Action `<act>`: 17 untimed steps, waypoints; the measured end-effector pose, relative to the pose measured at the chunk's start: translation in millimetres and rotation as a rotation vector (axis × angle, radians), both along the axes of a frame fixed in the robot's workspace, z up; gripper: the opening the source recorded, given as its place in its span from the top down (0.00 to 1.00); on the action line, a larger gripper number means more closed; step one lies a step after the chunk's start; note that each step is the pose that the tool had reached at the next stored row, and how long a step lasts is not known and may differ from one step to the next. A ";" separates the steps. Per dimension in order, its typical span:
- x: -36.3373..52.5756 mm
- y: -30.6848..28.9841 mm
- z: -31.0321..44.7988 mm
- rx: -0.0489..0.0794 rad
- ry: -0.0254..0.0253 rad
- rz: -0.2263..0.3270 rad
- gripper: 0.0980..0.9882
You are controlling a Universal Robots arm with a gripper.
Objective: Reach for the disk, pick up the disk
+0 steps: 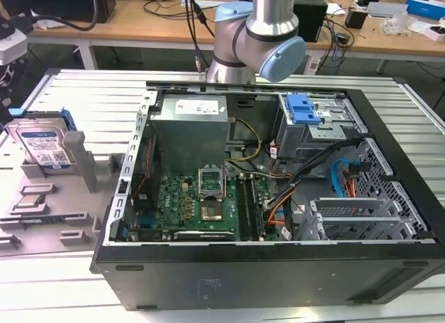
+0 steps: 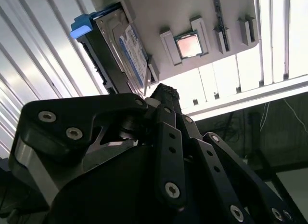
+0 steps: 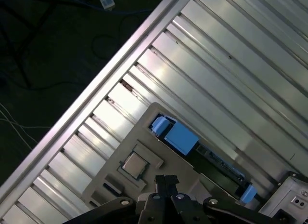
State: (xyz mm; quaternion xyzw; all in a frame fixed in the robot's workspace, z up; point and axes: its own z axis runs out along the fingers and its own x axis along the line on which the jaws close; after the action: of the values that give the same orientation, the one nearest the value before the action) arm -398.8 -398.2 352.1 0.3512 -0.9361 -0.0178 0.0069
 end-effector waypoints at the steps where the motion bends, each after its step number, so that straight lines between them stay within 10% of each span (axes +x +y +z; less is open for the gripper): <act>1: 0.0 0.0 0.0 0.000 0.0000 0.007 0.99; 17: 0.0 0.1 0.0 0.000 -0.0001 0.146 0.99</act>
State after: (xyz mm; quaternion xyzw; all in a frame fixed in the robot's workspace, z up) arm -398.8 -398.1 352.1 0.4185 -0.9080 -0.0173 0.0082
